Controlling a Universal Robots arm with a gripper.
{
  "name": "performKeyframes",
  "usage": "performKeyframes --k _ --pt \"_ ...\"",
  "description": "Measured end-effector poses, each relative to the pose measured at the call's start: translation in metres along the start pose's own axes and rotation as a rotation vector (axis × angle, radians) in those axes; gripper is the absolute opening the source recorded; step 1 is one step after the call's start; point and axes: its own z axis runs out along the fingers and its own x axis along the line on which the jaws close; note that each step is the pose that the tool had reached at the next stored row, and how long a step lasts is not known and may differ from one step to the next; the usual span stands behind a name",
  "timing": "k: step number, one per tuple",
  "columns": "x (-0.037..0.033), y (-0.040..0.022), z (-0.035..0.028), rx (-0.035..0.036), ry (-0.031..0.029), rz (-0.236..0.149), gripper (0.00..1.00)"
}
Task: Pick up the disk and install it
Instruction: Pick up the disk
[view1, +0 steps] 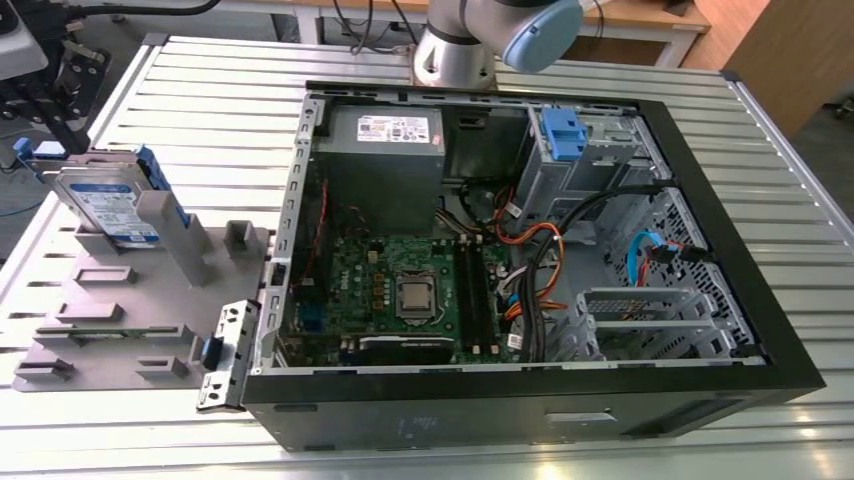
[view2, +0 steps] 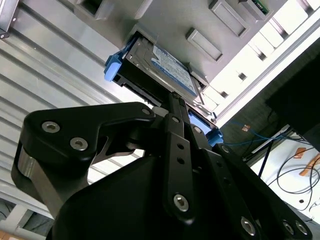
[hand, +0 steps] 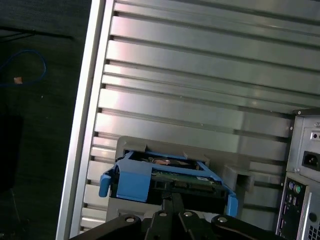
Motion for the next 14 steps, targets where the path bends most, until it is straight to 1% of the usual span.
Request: performKeyframes --k 12,14 --pt "0.0000 0.0000 0.0000 0.0000 0.0001 -0.003 0.11" --pt "0.0000 0.0000 0.0000 -0.0001 -0.0001 -0.010 0.11"
